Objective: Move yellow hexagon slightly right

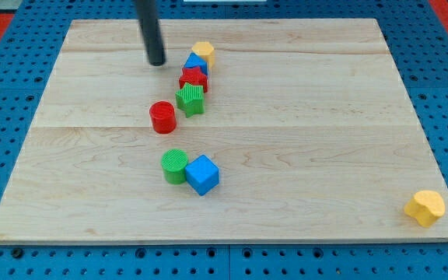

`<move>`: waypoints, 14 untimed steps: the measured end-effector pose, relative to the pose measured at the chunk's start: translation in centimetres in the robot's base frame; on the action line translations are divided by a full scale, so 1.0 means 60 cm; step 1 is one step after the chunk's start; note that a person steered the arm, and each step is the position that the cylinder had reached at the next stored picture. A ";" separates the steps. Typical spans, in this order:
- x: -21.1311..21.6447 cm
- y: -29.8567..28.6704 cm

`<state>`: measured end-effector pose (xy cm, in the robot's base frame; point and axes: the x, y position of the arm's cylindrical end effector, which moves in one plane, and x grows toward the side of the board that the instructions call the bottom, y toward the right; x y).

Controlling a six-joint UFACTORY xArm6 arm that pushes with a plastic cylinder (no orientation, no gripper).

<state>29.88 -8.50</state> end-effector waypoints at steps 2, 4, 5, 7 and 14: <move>-0.024 0.074; -0.108 -0.005; -0.106 0.086; -0.102 0.218; -0.023 0.224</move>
<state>28.49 4.94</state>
